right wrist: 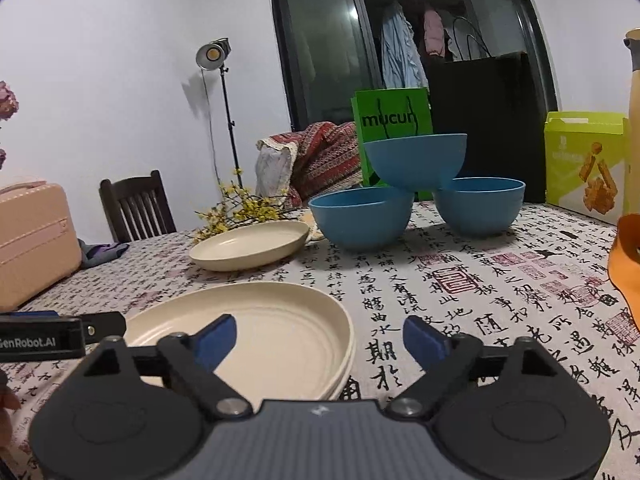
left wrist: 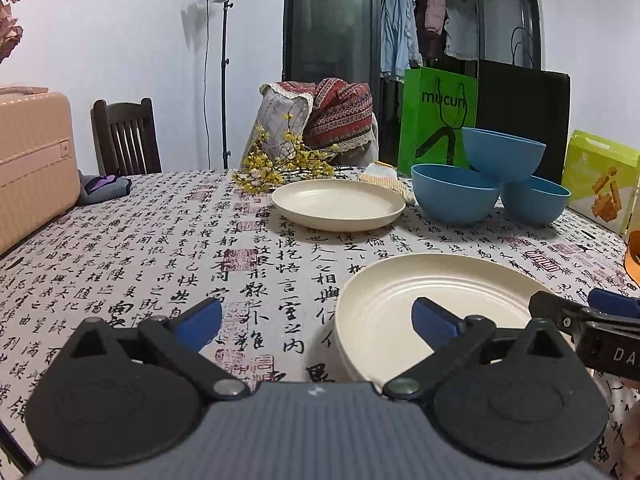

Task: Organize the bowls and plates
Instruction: 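Open both grippers to release the cream plate, then move both open grippers to the cream plate beside the blue bowls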

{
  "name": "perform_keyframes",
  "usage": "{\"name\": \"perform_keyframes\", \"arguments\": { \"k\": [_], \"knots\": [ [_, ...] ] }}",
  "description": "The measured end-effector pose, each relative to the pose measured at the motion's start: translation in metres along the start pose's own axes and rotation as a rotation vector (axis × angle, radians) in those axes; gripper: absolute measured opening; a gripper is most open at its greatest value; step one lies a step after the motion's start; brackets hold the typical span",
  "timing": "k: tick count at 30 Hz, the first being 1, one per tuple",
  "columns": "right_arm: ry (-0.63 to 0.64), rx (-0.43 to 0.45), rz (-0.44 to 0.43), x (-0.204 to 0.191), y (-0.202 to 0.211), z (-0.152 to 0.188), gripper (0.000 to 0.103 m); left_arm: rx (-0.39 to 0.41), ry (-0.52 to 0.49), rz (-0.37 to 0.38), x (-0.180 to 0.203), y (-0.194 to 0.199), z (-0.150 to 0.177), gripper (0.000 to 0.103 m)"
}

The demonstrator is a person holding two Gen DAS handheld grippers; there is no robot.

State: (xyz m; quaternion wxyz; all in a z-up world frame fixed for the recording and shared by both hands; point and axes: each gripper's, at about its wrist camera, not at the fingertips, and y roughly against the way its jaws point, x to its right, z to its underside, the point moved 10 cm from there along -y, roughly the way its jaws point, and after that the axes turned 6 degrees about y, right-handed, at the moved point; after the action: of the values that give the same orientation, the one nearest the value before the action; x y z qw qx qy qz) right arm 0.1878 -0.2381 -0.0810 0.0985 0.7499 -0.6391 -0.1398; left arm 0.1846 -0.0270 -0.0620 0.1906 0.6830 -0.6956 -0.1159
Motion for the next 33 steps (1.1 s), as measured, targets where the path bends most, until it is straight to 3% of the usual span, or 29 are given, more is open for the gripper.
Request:
{"name": "perform_keyframes", "arguments": {
  "k": [7,24,33],
  "knots": [
    [0.003,0.008,-0.006,-0.002,0.002,-0.001,0.103,0.008,0.021,0.018,-0.009,0.006,-0.005,0.103],
    [-0.027,-0.036,0.030,0.005,-0.005,-0.001,0.103,0.002,-0.004,0.028,-0.032,0.007,-0.025,0.103],
    [-0.078,-0.045,-0.027,-0.003,-0.016,-0.034,0.103,0.033,-0.013,0.026,-0.042,0.005,-0.054,0.103]
  ]
}}
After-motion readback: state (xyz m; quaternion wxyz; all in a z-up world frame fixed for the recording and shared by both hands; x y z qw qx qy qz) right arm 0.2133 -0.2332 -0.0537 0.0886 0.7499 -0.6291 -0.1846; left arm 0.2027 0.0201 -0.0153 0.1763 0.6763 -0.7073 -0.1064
